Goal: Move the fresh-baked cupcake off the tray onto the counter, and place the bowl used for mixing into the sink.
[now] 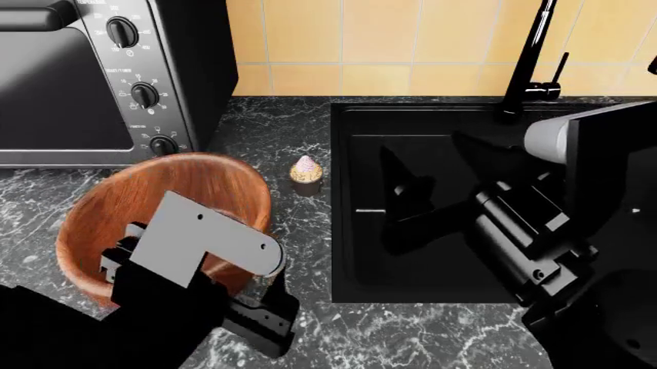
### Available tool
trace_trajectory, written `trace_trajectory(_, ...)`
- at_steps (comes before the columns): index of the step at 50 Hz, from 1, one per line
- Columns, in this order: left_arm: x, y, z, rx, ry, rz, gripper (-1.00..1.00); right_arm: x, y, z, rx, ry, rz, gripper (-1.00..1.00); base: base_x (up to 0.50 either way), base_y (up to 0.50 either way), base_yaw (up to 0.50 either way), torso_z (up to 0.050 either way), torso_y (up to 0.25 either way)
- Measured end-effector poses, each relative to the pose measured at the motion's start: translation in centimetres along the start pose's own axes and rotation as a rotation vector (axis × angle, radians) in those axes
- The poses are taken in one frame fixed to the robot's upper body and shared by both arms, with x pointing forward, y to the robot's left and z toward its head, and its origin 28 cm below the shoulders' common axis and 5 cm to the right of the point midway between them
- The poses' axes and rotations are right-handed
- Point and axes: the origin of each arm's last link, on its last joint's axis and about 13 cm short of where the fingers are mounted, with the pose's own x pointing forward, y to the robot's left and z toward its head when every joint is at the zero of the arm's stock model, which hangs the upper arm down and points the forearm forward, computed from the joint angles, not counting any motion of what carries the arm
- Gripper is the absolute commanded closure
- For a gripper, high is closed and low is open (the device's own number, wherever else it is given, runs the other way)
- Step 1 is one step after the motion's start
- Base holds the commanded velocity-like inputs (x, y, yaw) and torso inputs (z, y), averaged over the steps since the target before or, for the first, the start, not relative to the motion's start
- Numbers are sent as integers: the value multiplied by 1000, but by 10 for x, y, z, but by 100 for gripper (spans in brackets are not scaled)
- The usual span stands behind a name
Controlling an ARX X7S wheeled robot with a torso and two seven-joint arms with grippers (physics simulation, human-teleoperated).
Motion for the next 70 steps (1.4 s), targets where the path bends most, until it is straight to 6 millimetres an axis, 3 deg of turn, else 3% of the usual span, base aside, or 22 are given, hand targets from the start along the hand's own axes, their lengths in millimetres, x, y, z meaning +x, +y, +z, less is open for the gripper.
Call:
trace_trajectory(45,43,1,9,-85,193,-18,-100,6,-12,-15,45,6,-6,-100,0,0,0,0,0)
trace_trajectory(70,55,5,14,-93,191,-4,-100,7,-16,-20,45,11,-16,-100,3,0,-1,0,0)
